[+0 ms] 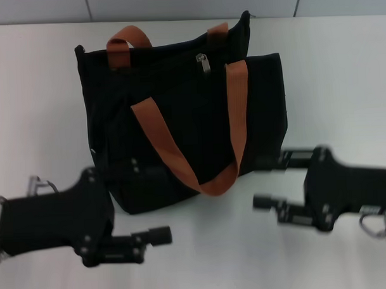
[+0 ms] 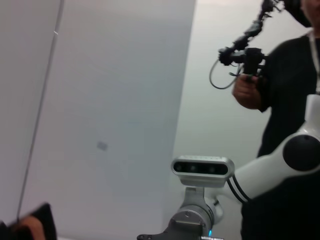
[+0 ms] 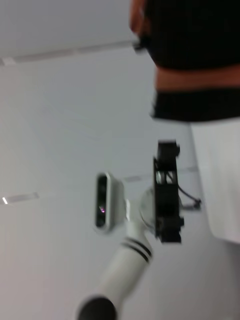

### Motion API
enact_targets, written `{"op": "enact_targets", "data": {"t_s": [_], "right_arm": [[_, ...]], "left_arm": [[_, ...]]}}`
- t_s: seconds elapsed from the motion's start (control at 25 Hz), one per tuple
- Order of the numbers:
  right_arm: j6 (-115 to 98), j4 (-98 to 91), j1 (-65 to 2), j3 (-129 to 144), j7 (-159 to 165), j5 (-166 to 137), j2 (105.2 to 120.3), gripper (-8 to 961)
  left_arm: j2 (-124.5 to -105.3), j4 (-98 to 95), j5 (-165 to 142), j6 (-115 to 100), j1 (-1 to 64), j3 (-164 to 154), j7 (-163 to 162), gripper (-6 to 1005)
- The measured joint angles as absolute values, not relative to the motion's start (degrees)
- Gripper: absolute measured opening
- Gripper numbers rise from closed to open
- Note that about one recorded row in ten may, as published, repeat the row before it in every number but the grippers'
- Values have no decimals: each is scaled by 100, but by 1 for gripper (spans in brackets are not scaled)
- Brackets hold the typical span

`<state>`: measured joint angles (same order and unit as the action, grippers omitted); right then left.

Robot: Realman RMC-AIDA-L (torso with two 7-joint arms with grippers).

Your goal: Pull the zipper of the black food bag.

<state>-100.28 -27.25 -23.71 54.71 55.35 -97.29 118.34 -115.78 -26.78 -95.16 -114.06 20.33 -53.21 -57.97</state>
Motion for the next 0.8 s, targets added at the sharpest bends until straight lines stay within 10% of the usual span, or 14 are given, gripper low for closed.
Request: {"op": "enact_targets", "data": {"t_s": [0.44, 0.8], "right_arm": [[-9621, -2085, -2422, 5723, 4721, -10084, 11926, 627], [-9597, -2075, -2395, 5729, 4718, -10095, 11936, 819]], "left_arm": [[-11621, -2238, -10119, -10586, 1978, -5478, -5212, 803], [-11671, -2232, -10210, -10496, 1969, -5489, -5059, 802]]}}
